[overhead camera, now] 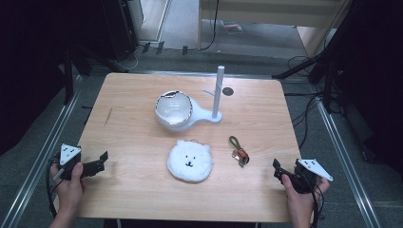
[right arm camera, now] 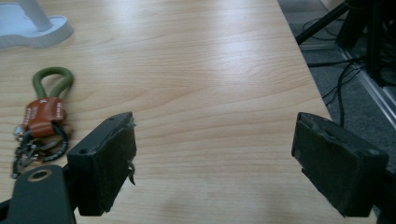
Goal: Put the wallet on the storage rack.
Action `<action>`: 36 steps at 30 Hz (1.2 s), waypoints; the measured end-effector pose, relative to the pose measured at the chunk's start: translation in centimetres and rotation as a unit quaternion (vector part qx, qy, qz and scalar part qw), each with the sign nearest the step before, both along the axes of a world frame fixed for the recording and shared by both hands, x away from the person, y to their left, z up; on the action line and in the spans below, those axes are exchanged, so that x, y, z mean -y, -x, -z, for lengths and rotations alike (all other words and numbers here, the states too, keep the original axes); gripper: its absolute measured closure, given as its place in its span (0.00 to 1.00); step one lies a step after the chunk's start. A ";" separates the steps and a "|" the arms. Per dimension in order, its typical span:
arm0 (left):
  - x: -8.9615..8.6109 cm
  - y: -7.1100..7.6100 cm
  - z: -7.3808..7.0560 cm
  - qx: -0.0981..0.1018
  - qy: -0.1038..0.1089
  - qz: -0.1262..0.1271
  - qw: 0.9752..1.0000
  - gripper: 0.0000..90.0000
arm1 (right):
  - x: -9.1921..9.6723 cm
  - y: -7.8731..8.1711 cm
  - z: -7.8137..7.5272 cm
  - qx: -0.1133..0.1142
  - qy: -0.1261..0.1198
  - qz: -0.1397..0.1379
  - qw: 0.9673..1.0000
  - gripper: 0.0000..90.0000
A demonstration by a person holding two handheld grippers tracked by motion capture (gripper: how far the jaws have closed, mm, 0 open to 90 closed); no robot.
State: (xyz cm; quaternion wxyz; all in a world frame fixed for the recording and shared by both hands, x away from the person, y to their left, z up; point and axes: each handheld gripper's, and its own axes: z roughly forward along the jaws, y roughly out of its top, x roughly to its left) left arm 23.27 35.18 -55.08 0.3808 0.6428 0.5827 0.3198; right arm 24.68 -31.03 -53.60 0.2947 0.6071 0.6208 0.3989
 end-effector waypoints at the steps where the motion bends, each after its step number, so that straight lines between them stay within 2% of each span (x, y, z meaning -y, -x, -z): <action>1: 0.0 0.0 0.0 0.001 0.001 -0.001 1.000 0.00 | -0.2 0.0 -0.2 -0.001 0.006 -0.001 1.000 0.16; 6: 0.0 0.0 0.0 0.003 0.001 0.000 1.000 0.00 | -1.1 0.0 -0.8 -0.007 0.014 -0.012 1.000 0.16; 12: 0.0 0.1 0.0 0.005 0.004 0.001 1.000 0.00 | -3.3 0.3 -2.2 -0.013 0.005 -0.034 0.999 0.17; 14: 0.1 0.1 0.0 -0.001 0.002 0.000 1.000 0.00 | -4.0 0.4 -2.4 -0.015 0.008 -0.047 0.999 0.17; 21: 0.1 -0.1 0.0 -0.001 -0.001 0.001 1.000 0.00 | -6.2 0.8 -2.8 -0.027 0.009 -0.077 0.997 0.18; 30: 0.1 -0.1 0.0 0.001 0.000 0.002 1.000 0.00 | -9.7 0.8 -3.1 -0.053 -0.006 -0.129 0.990 0.18; 32: 0.1 -0.1 0.0 0.002 -0.001 0.001 1.000 0.00 | -10.1 0.8 -3.1 -0.056 -0.007 -0.132 0.990 0.18; 33: 0.1 -0.1 0.0 0.002 -0.001 0.001 1.000 0.00 | -10.8 0.8 -3.0 -0.062 -0.009 -0.142 0.988 0.18; 36: 0.1 -0.1 0.0 0.001 -0.002 0.002 1.000 0.00 | -11.8 0.7 -2.9 -0.072 -0.010 -0.155 0.985 0.18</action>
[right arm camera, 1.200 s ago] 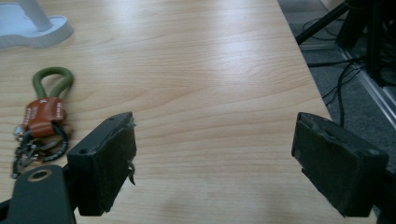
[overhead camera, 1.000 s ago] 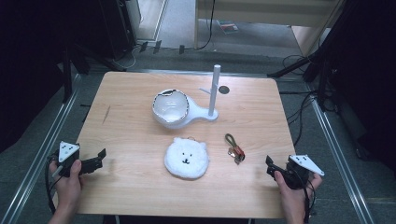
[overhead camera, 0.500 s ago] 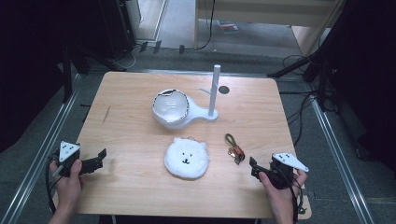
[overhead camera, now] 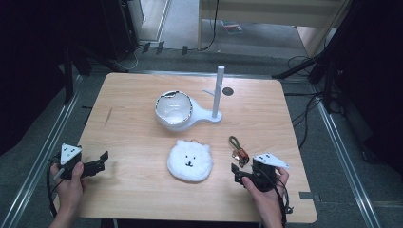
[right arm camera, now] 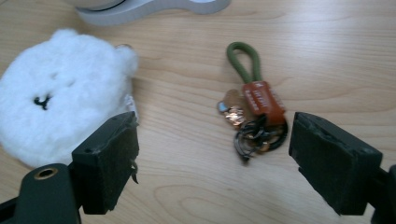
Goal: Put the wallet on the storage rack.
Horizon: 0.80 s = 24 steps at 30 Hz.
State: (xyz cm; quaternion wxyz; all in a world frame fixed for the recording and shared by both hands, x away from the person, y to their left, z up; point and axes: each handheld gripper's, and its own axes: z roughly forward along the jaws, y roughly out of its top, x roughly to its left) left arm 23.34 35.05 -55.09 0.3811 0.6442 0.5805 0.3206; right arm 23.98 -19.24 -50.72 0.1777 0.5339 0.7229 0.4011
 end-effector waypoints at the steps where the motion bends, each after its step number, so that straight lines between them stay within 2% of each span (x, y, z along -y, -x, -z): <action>1: 0.0 0.0 0.0 0.000 0.001 0.000 1.000 0.00 | -0.3 0.0 0.1 -0.003 -0.001 -0.004 1.000 0.18; 10: 0.0 0.0 0.0 0.000 0.000 0.000 1.000 0.00 | -3.1 -0.4 0.8 -0.024 -0.008 -0.040 0.999 0.18; 14: 0.0 0.0 0.0 0.000 -0.001 0.000 1.000 0.00 | -4.8 -0.7 1.4 -0.037 -0.010 -0.061 0.997 0.18; 24: 0.1 0.0 0.0 0.000 -0.002 0.000 1.000 0.00 | -6.9 -1.4 2.2 -0.050 -0.011 -0.075 0.996 0.18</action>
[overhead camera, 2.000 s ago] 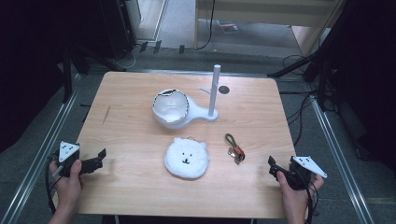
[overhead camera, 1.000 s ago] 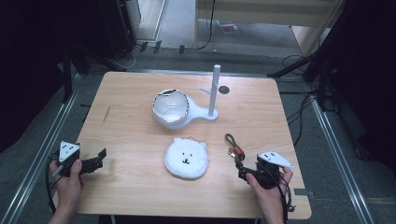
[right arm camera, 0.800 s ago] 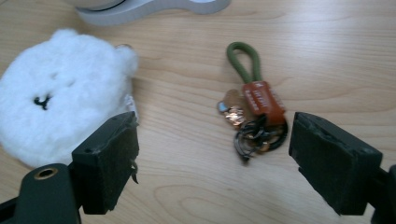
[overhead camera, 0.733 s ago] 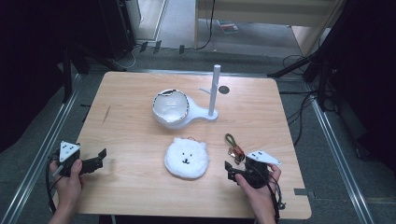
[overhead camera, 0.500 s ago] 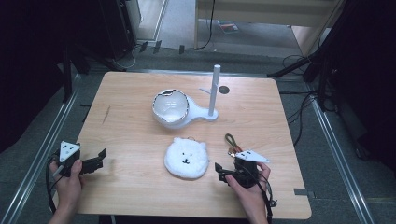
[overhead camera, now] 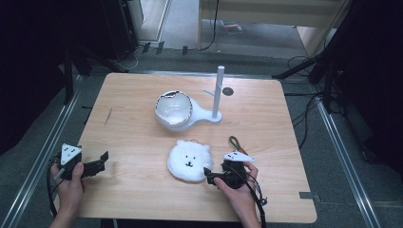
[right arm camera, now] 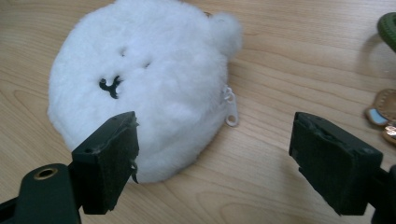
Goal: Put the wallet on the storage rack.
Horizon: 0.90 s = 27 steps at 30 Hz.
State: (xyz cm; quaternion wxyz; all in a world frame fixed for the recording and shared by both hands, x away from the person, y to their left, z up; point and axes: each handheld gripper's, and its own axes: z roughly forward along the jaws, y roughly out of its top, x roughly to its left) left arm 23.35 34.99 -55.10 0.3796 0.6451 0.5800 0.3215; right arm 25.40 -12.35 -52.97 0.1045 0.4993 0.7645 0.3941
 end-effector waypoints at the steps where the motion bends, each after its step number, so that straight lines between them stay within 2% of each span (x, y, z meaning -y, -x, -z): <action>1: 0.0 0.0 0.0 -0.001 0.000 0.001 1.000 0.00 | -0.2 -0.1 0.1 0.000 0.002 -0.001 1.000 0.17; 19: -0.1 0.0 0.0 -0.002 0.002 0.003 1.000 0.00 | -3.0 -1.7 1.2 -0.019 0.008 -0.011 1.000 0.15; 20: -0.1 0.0 0.0 -0.002 0.002 0.003 1.000 0.00 | -3.2 -1.7 1.3 -0.011 0.020 -0.014 1.000 0.15; 21: -0.1 0.0 0.0 -0.002 0.002 0.003 1.000 0.00 | -3.2 -1.7 1.3 -0.011 0.020 -0.014 1.000 0.15; 22: -0.1 0.0 0.0 -0.003 0.001 0.003 1.000 0.00 | -3.7 -1.6 1.3 -0.004 0.046 -0.013 0.999 0.15; 26: -0.1 0.0 0.0 -0.003 0.002 0.002 1.000 0.00 | -4.1 -1.5 1.2 -0.005 0.061 -0.011 0.998 0.18; 27: 0.0 0.0 0.0 -0.001 0.002 0.002 1.000 0.00 | -4.5 -1.3 1.1 -0.004 0.062 -0.016 0.998 0.27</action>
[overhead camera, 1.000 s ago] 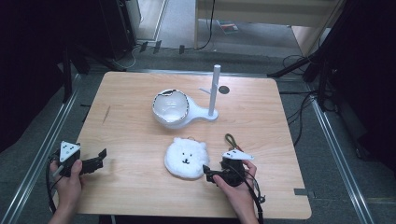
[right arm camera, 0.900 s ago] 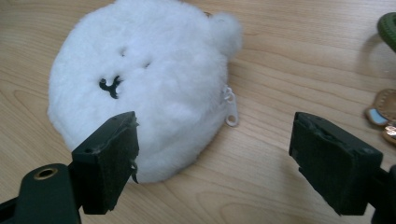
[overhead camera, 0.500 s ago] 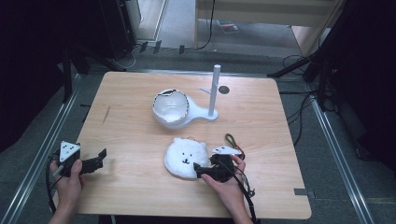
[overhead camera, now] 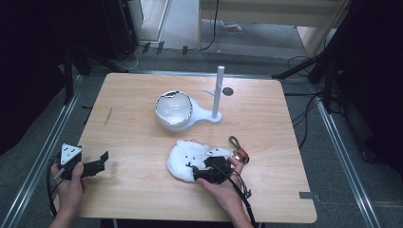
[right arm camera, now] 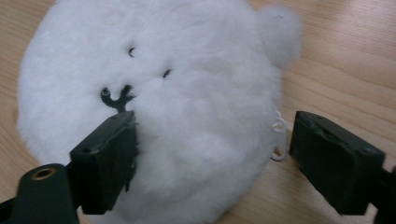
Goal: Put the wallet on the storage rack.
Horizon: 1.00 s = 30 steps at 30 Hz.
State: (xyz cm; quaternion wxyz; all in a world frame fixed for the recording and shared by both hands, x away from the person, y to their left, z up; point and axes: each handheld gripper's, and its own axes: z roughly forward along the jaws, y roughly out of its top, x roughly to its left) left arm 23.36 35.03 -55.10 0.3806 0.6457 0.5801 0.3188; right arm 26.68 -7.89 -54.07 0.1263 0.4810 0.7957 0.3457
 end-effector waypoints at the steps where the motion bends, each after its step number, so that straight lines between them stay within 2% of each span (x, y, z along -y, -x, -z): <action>1: 0.0 0.0 0.0 -0.001 -0.002 0.000 1.000 0.00 | -0.1 0.1 0.0 0.002 0.003 -0.001 1.000 0.29; 3: 0.0 0.0 0.0 -0.001 -0.002 0.000 1.000 0.00 | -0.2 0.2 0.0 0.005 0.005 -0.001 1.000 0.31; 5: 0.0 0.0 0.0 -0.002 -0.003 0.000 1.000 0.00 | -0.4 0.4 -0.1 0.004 0.000 -0.007 1.000 0.41; 8: 0.0 0.0 0.0 -0.002 -0.001 0.000 1.000 0.00 | -0.6 0.6 -0.1 0.006 0.001 -0.008 1.000 0.50; 9: 0.0 0.0 0.0 -0.002 -0.002 0.000 1.000 0.00 | -0.7 0.7 -0.1 0.004 -0.009 -0.011 1.000 0.58; 14: 0.0 0.0 0.0 -0.003 -0.001 0.000 1.000 0.00 | -0.7 0.7 0.0 0.004 -0.020 -0.006 1.000 0.67; 15: 0.0 0.0 0.0 -0.002 -0.001 0.001 1.000 0.00 | -0.4 0.6 0.0 0.002 -0.032 0.000 0.999 0.78; 16: 0.0 0.0 0.0 -0.002 -0.001 0.001 1.000 0.00 | -0.4 0.6 0.0 0.002 -0.032 0.000 0.999 0.78; 17: 0.0 0.0 0.0 -0.002 0.000 0.001 1.000 0.00 | 0.0 0.5 0.1 0.003 -0.043 0.003 0.999 0.82; 19: 0.0 0.0 0.0 -0.002 0.000 0.001 1.000 0.00 | 0.1 0.5 0.1 0.002 -0.047 0.002 0.999 0.83; 22: 0.0 0.0 0.0 -0.001 0.002 0.000 1.000 0.00 | 0.1 0.7 -0.3 0.016 -0.044 -0.005 0.999 0.87; 30: -0.1 0.0 0.0 0.000 0.002 0.000 1.000 0.00 | 0.9 1.1 -2.0 0.031 -0.068 0.000 0.997 0.87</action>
